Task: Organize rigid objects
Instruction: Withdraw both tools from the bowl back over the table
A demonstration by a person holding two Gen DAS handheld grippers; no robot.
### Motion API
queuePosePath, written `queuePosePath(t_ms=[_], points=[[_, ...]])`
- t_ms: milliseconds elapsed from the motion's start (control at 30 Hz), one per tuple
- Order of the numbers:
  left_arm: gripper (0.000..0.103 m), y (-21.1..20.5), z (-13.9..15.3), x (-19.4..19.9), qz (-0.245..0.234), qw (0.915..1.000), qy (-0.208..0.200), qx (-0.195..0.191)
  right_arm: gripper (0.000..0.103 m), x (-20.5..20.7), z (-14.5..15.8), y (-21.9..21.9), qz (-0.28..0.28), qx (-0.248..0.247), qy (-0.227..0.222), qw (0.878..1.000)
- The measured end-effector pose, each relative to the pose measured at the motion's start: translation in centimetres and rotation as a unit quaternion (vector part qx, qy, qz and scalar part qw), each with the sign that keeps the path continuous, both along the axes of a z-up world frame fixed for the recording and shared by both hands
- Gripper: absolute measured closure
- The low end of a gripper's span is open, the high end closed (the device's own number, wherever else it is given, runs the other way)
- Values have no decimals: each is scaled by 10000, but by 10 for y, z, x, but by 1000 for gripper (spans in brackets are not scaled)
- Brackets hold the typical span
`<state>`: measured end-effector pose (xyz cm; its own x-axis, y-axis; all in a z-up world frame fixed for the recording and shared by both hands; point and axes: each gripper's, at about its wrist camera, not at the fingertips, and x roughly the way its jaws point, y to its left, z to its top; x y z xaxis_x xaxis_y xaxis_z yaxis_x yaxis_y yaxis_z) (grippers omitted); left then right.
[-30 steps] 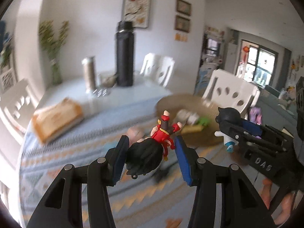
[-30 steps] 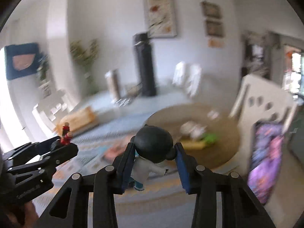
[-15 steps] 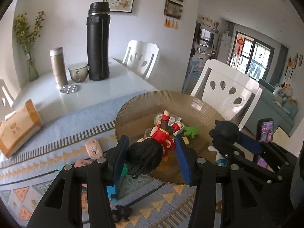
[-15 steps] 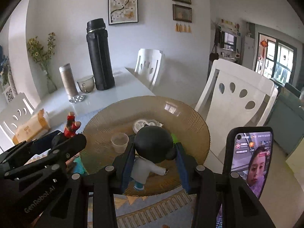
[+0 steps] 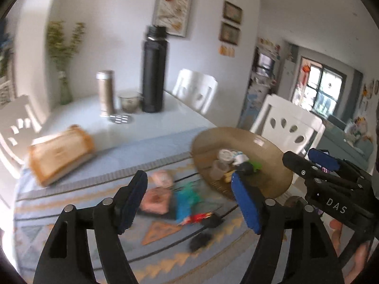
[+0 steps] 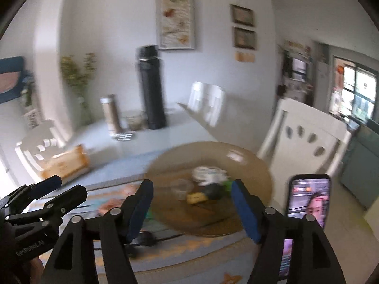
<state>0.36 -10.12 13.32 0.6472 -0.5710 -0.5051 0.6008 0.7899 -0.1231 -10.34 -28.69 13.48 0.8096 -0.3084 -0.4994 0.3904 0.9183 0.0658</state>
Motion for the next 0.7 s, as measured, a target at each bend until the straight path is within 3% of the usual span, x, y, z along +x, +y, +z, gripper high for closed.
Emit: queuePosePath(t_ms=[33,100,133,300,433,500,567,700], points=[[25,21,2,-7,160,9998,-59,-58,28,-1,1,13,158,-28,-40,9999],[21,48,0,-13,385,9992,-80,-118,7,-3,0,37,430,-114,-115,9989],[20,62,-5,-17,537,9985,-73,-114,5,-3,-5,56,643,-188,-130,9977],[20,119,-58,-15,1252,9911,452,26,4,12,-58,111,1263,-214,333,9912],[20,147,-106,-4,1841,9795,755,325,4,32,-116,145,1362,-267,1073,9845],[20,152,-113,-1,1966,9762,830,376,4,41,-132,158,1553,-378,1480,9760],[20,154,-110,-2,2051,9756,685,374,4,44,-137,160,1574,-453,1565,9740],[19,132,-122,-1,2137,9686,625,1107,4,54,-147,150,1469,-166,1866,9712]])
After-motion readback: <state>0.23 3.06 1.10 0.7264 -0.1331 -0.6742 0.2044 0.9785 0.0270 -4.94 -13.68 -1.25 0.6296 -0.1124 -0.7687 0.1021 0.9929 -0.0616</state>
